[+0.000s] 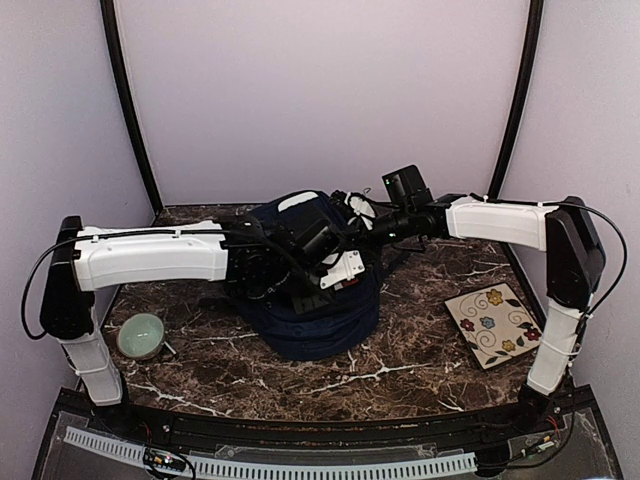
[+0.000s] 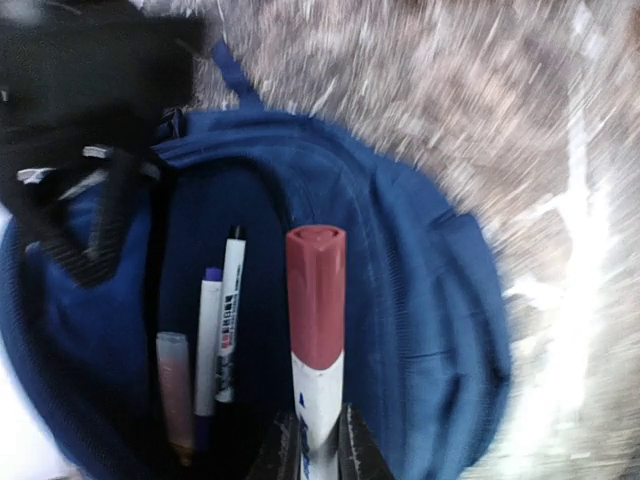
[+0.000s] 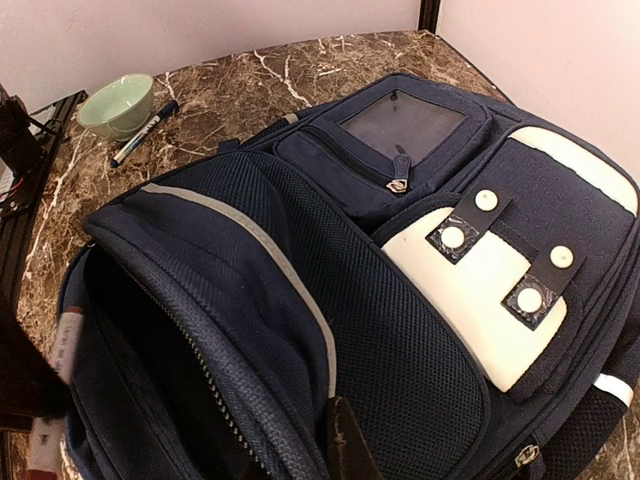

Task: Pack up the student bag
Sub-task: Place the pen in the upper front pocket of the bag.

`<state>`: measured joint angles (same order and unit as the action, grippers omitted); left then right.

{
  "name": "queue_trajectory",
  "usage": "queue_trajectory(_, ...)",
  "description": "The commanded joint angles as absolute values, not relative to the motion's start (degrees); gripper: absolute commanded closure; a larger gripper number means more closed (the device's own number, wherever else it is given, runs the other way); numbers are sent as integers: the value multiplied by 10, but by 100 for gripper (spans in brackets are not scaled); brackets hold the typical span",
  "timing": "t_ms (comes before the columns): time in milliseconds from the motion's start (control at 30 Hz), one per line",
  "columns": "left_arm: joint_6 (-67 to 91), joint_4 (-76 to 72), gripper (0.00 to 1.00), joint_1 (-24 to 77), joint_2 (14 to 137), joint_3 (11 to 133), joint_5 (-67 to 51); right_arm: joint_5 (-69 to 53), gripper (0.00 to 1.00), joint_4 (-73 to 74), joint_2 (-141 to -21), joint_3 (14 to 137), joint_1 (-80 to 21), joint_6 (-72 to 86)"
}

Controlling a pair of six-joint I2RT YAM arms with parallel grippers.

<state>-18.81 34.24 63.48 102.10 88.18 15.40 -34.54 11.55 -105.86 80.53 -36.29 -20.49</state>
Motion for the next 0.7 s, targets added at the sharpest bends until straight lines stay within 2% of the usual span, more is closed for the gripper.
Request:
queue_trajectory(0, -327, 298, 100, 635, 1029, 862, 272, -403, 100, 98, -1021, 808, -361, -177)
queue_trajectory(133, -389, 244, 100, 631, 1043, 842, 304, -407, 100, 97, -1019, 811, -361, -172)
queue_trajectory(667, -337, 281, 100, 605, 1141, 880, 330, -425, 100, 96, -1020, 812, -361, -163)
